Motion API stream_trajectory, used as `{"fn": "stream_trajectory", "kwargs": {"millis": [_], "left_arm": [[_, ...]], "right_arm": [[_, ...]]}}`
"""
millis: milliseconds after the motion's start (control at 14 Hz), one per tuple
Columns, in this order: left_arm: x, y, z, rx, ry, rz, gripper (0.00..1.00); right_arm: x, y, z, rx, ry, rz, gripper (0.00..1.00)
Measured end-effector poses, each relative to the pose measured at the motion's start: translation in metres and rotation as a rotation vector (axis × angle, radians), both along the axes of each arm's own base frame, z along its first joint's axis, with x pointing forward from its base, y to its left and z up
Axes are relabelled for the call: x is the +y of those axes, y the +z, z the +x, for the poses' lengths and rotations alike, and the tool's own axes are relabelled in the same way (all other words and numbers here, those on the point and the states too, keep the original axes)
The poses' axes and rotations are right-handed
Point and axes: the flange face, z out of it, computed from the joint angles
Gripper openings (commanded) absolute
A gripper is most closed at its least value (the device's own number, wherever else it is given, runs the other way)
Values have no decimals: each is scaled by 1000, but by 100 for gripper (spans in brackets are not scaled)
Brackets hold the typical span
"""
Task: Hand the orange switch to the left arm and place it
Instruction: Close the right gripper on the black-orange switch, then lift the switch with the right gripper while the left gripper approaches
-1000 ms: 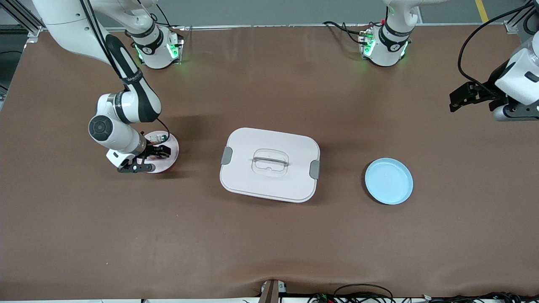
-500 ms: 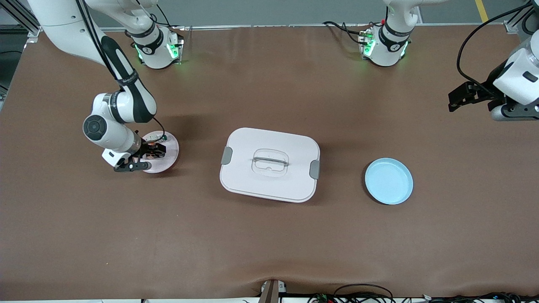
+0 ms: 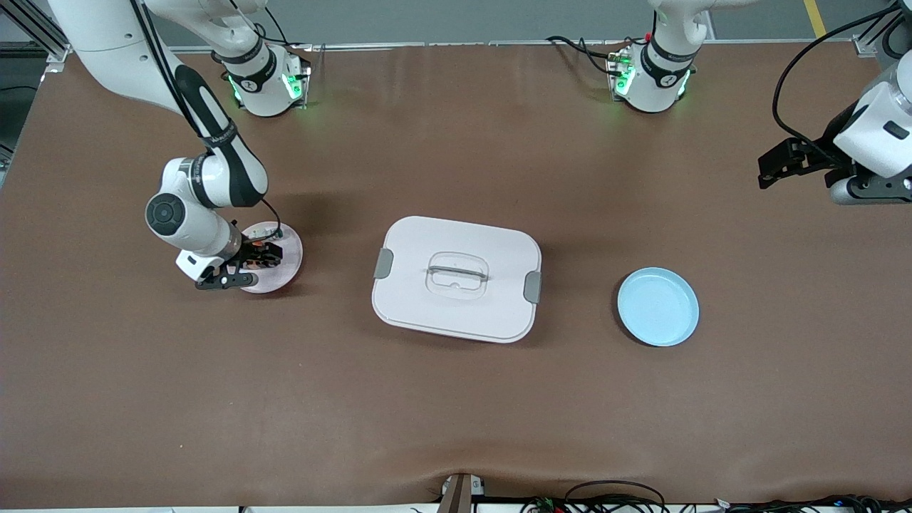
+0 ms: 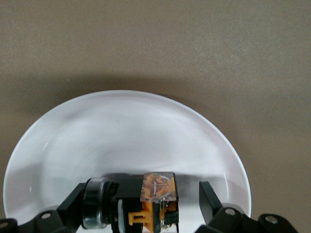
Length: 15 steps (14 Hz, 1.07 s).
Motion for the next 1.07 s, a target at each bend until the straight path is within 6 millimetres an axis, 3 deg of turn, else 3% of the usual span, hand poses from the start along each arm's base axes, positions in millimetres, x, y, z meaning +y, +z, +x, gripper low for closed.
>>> {"fn": "stream_trajectory", "kwargs": {"millis": [71,429,571,857,1071], "left_arm": [[0,0,0,0,0,0,100],[0,0,0,1,0,0,100],[0,0,0,1,0,0,100],[1,-1,0,3,1,0,100],[1,-2,0,5,1,0,100]], "right_arm": [[1,0,0,1,2,0,0],[5,1,0,24,-19,12,0],[18,15,11,87,-80,69,0],[80,99,56,199,-215,170,0],[144,171,76,214,-353,160,0]]}}
